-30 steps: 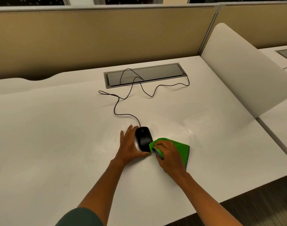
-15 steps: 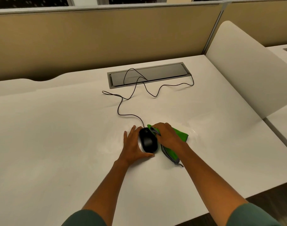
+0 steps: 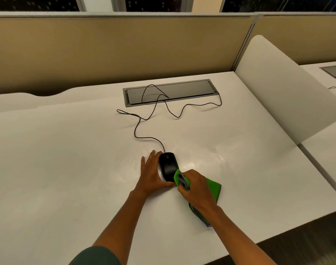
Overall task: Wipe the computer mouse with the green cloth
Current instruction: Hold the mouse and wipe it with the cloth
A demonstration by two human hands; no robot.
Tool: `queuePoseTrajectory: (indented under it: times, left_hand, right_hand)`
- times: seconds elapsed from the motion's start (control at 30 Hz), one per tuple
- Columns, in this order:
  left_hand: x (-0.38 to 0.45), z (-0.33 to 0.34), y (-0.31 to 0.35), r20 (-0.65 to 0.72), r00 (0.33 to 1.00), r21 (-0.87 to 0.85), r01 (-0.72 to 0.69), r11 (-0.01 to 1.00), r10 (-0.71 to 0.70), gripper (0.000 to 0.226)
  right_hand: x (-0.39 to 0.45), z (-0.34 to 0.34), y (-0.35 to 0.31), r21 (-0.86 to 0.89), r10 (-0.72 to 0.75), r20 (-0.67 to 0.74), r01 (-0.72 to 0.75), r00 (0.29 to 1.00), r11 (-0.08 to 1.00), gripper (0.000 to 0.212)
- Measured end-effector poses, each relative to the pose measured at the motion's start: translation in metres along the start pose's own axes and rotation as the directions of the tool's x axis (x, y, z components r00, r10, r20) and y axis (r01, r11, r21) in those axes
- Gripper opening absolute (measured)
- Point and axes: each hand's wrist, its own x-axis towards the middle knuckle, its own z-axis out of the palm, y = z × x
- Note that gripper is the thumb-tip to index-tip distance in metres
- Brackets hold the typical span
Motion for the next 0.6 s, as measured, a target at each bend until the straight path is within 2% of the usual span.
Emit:
queuePoseTrajectory:
  times: [0.2, 0.27, 0.37, 0.5, 0.6]
  left_hand:
    - [0.002, 0.000, 0.002, 0.003, 1.000, 0.006, 0.010, 1.000, -0.010, 0.119]
    - [0.001, 0.001, 0.001, 0.007, 1.000, 0.007, 0.011, 1.000, -0.011, 0.119]
    - [0.002, 0.003, -0.001, 0.013, 1.000, 0.005, 0.013, 1.000, -0.013, 0.118]
    - [0.004, 0.004, -0.004, 0.010, 1.000, 0.018, 0.022, 1.000, -0.023, 0.122]
    - [0.002, 0.003, -0.006, 0.024, 1.000, 0.017, -0.013, 1.000, 0.013, 0.120]
  right_hand:
    - [0.025, 0.000, -0.013, 0.000, 0.001, -0.055, -0.001, 0.998, 1.000, 0.028]
    - [0.045, 0.002, -0.021, -0.041, 0.009, 0.002, -0.009, 1.000, 0.999, 0.031]
    - [0.068, 0.010, -0.038, -0.137, 0.005, 0.158, 0.016, 0.987, 0.990, 0.035]
    - [0.075, 0.010, -0.049, -0.279, -0.036, 0.295, 0.122, 0.955, 0.953, 0.038]
    - [0.067, 0.004, -0.048, -0.277, -0.101, 0.341, 0.203, 0.935, 0.939, 0.041]
